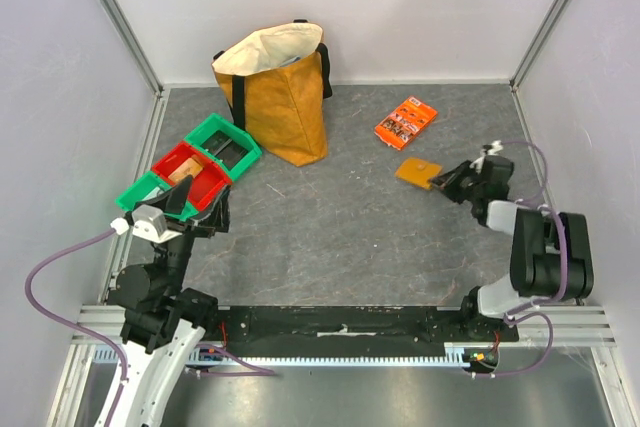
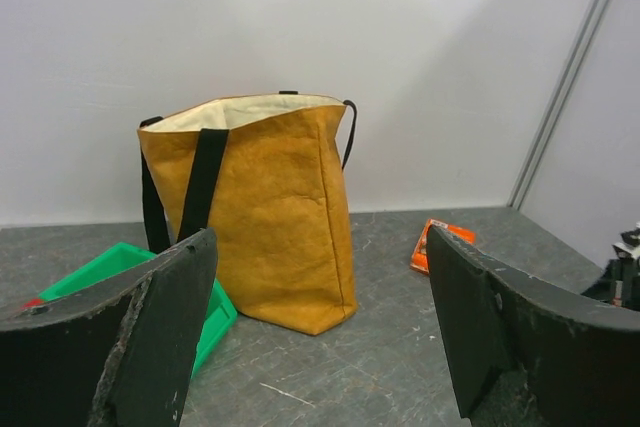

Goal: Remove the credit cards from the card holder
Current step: Move the card holder to the center of the board, then open the card holder at the center of the board.

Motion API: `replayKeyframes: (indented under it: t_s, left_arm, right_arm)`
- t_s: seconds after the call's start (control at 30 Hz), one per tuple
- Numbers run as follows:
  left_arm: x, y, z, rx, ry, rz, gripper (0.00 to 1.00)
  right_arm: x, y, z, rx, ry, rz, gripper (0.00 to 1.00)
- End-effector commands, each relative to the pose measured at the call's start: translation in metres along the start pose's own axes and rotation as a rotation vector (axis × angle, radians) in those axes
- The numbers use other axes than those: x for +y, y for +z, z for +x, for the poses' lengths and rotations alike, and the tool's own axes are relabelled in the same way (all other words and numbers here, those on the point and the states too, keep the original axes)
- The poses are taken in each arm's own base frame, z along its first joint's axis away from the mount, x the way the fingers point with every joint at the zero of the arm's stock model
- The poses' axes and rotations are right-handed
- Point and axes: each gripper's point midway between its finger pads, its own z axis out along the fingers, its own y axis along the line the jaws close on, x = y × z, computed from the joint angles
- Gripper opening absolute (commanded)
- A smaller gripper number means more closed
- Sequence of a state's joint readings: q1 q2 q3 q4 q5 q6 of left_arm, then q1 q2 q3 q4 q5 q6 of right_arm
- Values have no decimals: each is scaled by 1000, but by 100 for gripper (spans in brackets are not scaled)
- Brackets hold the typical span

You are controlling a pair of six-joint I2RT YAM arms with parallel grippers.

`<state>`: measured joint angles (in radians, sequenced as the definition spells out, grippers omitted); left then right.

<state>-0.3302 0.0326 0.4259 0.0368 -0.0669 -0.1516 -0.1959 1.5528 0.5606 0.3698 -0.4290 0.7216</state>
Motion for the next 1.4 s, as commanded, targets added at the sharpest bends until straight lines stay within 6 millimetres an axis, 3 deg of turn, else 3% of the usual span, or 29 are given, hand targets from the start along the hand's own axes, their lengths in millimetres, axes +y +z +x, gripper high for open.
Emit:
replayKeyframes:
  t_s: [0.0,0.2,0.3,0.4,0.47,0.6,0.67,0.77,0.93,1.1,1.27,1.37]
  left_arm:
    - [-13,5,-8,-15,-7,67,90]
    - [-33,10,7,46,1,180,90]
    - [-39,13,15,79,15,217,90]
    - [-47,16,25,123,7,263,90]
    - [-50,17,32,152,3,281,90]
    - [-49,20,42,195,7,278,90]
    - [-48,21,43,203,7,276,90]
    - [-49,22,46,213,6,279,90]
    - [-43,23,46,215,12,243,90]
    - [-30,23,42,203,20,166,90]
    - [-24,22,39,189,25,134,90]
    - [-25,22,40,193,22,137,90]
  right_arm:
    - [53,-15,63,166,-179,-157,0]
    - [93,-33,153,422,-386,-319,0]
    - [101,-34,194,553,-543,-330,0]
    - [99,-32,219,655,-652,-321,0]
    - [96,-27,221,684,-680,-293,6]
    - [98,-21,202,611,-718,-189,35]
    - [107,-24,194,542,-750,-149,56]
    - [124,-33,190,406,-808,-100,95]
    - [149,-50,211,245,-950,-26,98]
    - [175,-55,247,140,-1154,53,98]
    - [178,-47,281,63,-1369,173,98]
    - [174,-44,284,27,-1429,240,98]
